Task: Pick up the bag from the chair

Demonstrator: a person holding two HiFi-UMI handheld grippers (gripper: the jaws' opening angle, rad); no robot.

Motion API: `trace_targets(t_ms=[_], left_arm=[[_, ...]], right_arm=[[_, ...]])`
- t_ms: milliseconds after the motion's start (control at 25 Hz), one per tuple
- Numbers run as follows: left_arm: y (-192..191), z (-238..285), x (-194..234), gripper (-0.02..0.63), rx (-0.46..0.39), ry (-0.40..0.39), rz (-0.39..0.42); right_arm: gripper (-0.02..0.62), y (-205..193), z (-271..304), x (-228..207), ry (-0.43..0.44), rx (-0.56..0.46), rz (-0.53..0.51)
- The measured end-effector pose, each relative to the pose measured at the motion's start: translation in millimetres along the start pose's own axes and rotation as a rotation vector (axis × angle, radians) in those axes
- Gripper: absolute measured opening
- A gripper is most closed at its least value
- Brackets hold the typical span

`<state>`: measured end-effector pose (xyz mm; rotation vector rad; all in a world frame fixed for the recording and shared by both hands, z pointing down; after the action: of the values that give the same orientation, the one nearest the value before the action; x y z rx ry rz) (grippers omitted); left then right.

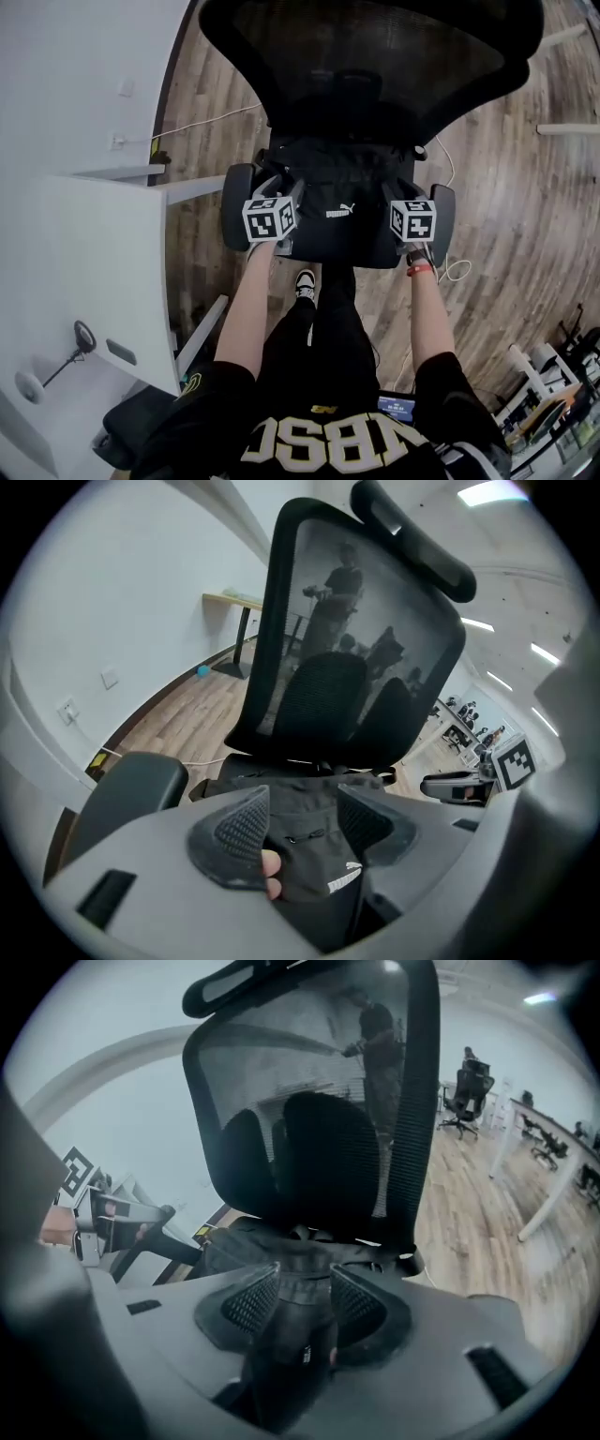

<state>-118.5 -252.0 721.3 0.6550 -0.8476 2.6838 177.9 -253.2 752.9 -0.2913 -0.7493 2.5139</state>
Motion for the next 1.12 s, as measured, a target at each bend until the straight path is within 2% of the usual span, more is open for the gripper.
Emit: trace_targets(t_ms=[160,280,400,560,720,840,1000,1040,1120], left_arm=[[-8.3,32.5,25.1,0.314,0.040,0.020,-0.063],[-14.2,58.4,39.2,0.359,0.068,0.043,-0.109],[-24.0,81.2,53.9,0.399,0.101,0.091,-0.115],[-39.6,109.0,71.7,0.411,0.140,0.131,-0.120],[-43.4,127.5,87.2,0.410,0.147,0.150,-0.149],[-42.7,135.4,93.4,0.394,0.166,0.187,-0.138],[-43.7,136.0,92.0,0.299,0.190,0.217,-0.100],[-43.2,134.6,91.7,0.278,0.192,0.221,-0.104],[-41.8,132.1,90.6,0.197,0.188,0.224,-0.132]], right_arm=[[0.240,-10.8,41.7,-20.9,0.010,0.055,-0.019],[0.275,-19.9,67.4,-34.9,0.015,0.058,0.037],[0.299,-27.6,87.9,-40.9,0.022,0.069,0.022],[0.328,-38.8,118.0,-49.0,0.039,0.103,0.038],[0.328,-47.2,134.7,-50.2,0.038,0.124,0.061],[0.290,-49.3,144.0,-48.6,0.024,0.133,0.039],[0.233,-49.2,147.1,-45.9,0.009,0.162,0.040],[0.225,-48.5,146.8,-44.1,0.005,0.166,0.039],[0.196,-46.9,145.6,-41.3,0.001,0.170,0.033]])
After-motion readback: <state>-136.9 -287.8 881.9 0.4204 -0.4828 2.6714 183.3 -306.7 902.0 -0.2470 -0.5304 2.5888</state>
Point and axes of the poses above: the fingertips, and each gripper's own axes: z forward along the fingers, x to its left, y out of its top, the point moved 5 cm from there along -z, backward along the fingers, and after that the axes turned 13 degrees about -z, right-handed, at the moved point
